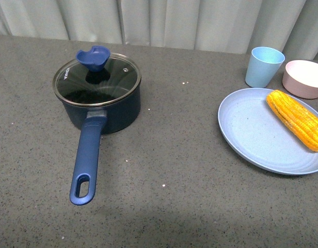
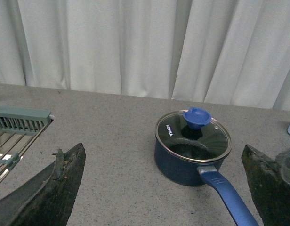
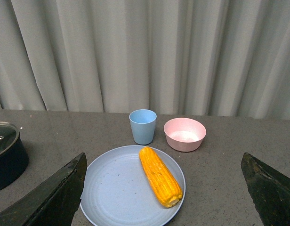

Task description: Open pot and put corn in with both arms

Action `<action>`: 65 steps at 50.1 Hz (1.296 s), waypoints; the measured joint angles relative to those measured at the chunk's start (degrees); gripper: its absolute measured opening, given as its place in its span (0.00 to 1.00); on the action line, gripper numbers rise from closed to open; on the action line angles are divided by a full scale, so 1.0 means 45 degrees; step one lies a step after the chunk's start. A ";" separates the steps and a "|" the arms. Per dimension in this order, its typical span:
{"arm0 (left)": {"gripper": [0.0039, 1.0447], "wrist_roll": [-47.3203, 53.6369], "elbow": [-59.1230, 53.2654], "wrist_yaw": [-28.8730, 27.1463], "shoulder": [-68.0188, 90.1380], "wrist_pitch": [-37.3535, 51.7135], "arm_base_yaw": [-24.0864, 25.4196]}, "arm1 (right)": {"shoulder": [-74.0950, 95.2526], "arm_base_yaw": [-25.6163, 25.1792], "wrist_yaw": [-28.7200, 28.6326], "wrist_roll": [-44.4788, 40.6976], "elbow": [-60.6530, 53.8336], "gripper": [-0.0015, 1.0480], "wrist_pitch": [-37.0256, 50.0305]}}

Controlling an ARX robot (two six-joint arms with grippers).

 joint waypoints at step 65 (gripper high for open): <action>0.94 0.0000 0.0000 0.0000 0.0000 0.0000 0.0000 | 0.0000 0.0000 0.0000 0.0000 0.0000 0.91 0.0000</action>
